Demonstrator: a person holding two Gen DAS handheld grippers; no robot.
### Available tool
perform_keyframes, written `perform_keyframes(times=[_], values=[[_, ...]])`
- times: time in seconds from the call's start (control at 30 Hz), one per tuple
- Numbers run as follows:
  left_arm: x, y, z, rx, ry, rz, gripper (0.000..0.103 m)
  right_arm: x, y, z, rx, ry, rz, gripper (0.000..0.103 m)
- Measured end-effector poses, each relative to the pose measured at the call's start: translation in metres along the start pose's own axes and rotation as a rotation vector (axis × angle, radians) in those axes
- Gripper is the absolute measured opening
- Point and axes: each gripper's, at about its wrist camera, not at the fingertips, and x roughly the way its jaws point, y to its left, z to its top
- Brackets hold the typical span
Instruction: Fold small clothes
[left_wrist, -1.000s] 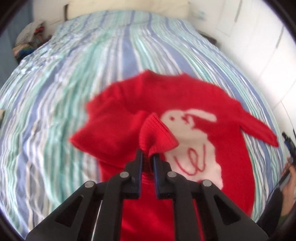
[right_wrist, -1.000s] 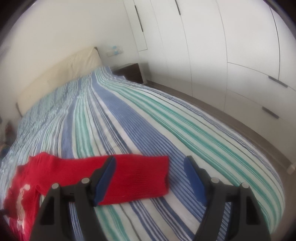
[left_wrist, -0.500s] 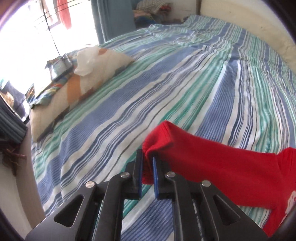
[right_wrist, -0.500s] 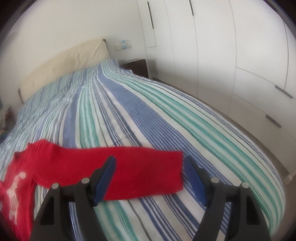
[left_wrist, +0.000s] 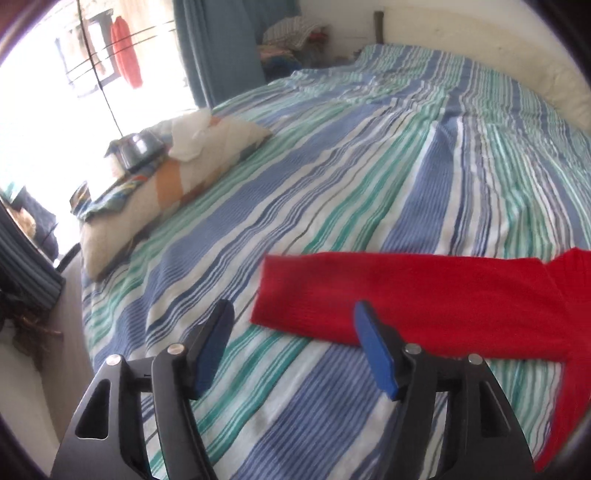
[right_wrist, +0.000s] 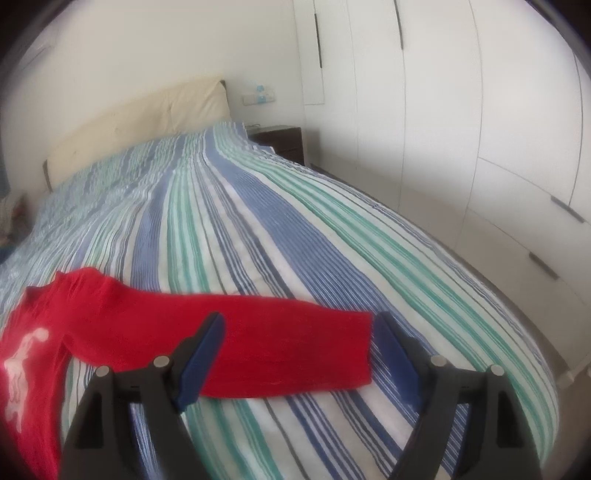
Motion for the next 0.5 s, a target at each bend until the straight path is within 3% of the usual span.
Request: perform_keyframes(times=[0.07,0.13,0.23,0.3,0.37,0.43,0.5], values=[[-0.035,-0.016,-0.010,0.080,-0.020,-0.115,0.078,-0.010,0.009,0.002,-0.031,0.007,0.020,0.084],[-0.063,-0.039,-0.027,0.152,0.021,-0.264,0.084,-0.024,0.023,-0.001,-0.069,0.037,0.067,0.084],[-0.095,-0.087,-0.062,0.248,0.091,-0.490,0.084,-0.046,0.054,-0.015,-0.114,0.157,0.245,0.084],[-0.112,-0.125,-0.088,0.315,0.100,-0.575,0.084,-0.061,0.080,-0.028,-0.146,0.244,0.382,0.084],[-0.123,-0.167,-0.116,0.408,0.098,-0.593,0.084,-0.076,0.106,-0.042,-0.189,0.308,0.482,0.084],[-0.125,-0.197,-0.144,0.528,0.108,-0.507,0.083,-0.088,0.129,-0.055,-0.242,0.349,0.535,0.084],[-0.123,-0.199,-0.168,0.634,0.141,-0.440,0.077,-0.097,0.145,-0.069,-0.303,0.378,0.554,0.084]])
